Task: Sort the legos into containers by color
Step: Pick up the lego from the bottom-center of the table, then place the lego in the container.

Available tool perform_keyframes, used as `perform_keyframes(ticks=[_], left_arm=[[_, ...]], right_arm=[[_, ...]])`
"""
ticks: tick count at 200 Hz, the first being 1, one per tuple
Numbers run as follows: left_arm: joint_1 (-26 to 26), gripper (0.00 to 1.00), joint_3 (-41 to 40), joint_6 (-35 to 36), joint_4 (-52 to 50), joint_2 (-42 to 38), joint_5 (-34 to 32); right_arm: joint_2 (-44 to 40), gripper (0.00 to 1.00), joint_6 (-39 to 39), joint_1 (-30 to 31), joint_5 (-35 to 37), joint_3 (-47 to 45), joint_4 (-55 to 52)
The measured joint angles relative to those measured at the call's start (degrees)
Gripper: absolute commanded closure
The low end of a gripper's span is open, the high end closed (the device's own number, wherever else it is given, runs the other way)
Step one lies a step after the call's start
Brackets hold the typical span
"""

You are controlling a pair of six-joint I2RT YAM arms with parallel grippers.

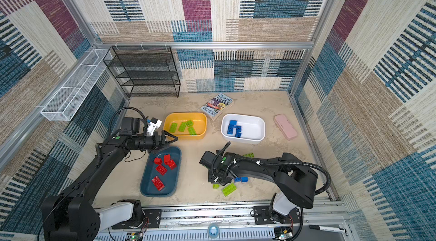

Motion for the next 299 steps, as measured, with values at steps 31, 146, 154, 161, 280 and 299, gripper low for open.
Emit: perform_keyframes(ticks=[31,146,154,161,280,299], left_arm=[[0.0,0.06,0.92,0.31,-0.13,0.04,-0.02],[0.07,0.06,4.79,1.92,-6.84,-2.97,-4.66],[0.07,0.06,4.72,1.92,-6.93,-3.26,-4.76],[0.07,0.06,4.63,1.92,-7.02,-3.43,-4.92],[0.17,0.06,4.2,1.92,-8.31,-2.43,-5.97],[0.17,0.06,4.35,1.92,-8.31,-2.36,-5.95]], right_arm=[[0.13,0.77,-2.97,-1.11,1.77,5.18,-3.41],[26.91,0.75,-29.66,-19.04,-0.83,51.58,0.44],[29.88,0.75,-30.67,-19.21,-1.29,54.8,0.61],[32.5,0.75,-31.43,-19.3,-1.88,57.81,0.42],[45.88,0.39,-37.46,-21.57,0.15,71.63,-5.42],[38.84,0.35,-37.62,-21.59,-0.24,64.63,-4.5]])
